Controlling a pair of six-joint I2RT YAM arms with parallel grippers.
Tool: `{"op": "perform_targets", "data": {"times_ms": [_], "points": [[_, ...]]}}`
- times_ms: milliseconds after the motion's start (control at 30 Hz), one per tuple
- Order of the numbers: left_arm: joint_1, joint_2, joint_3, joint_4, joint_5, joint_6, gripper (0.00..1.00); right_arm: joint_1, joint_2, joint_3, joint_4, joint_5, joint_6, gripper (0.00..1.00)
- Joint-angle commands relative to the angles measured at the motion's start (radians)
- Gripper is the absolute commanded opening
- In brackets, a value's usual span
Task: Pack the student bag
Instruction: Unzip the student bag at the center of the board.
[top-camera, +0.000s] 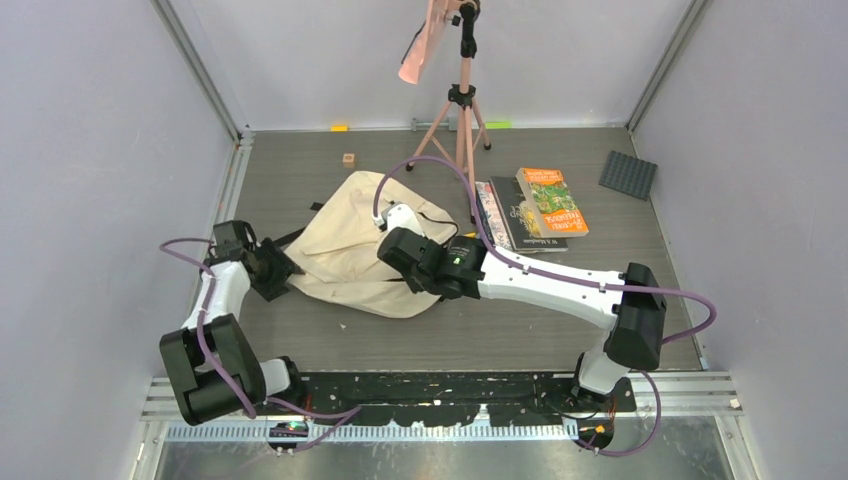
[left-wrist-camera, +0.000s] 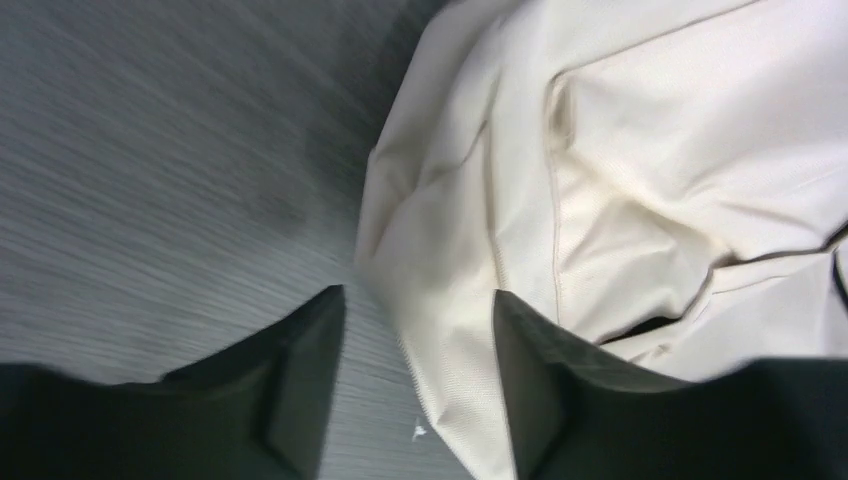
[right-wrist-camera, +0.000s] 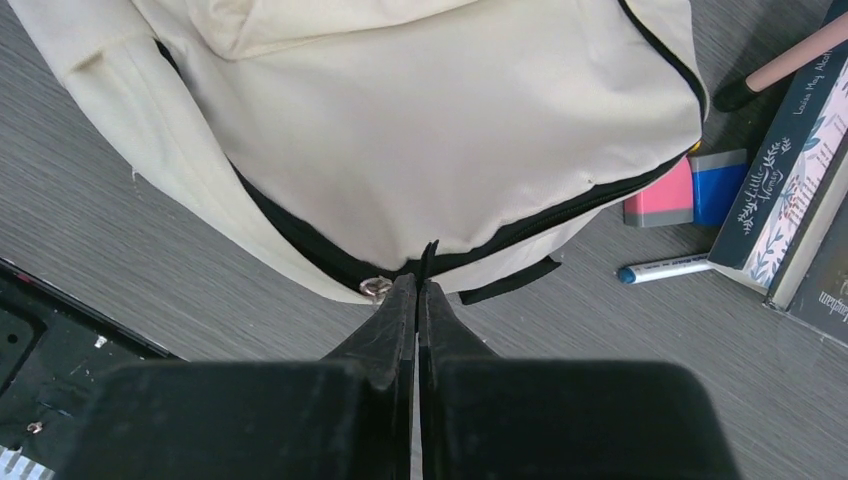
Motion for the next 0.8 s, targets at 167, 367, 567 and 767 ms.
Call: {"op": "perform_targets", "data": {"times_ms": [167,367,567,767], "points": [[-0.199,-0.153,0.196,-0.037,0.002,0.227,0.83,-0.036,-0.092,-0.042,0.056,-0.067,-0.012,0.01],[-0.472,-0.213,0.143,0.129,0.230,0.263,0.82,-0.096,-0.121,-0.090,0.075,-0.130,0.037,0.01],[-0.652,-0.177,0.109,0.173,0.284,0.264,0.81,-0.175,-0.162,-0.158,0.113,-0.213,0.094,0.01],[-0.787,-0.079,0.127,0.269,0.310,0.214,0.80,-0.205,-0.171,-0.183,0.135,-0.274,0.120,0.01]]}}
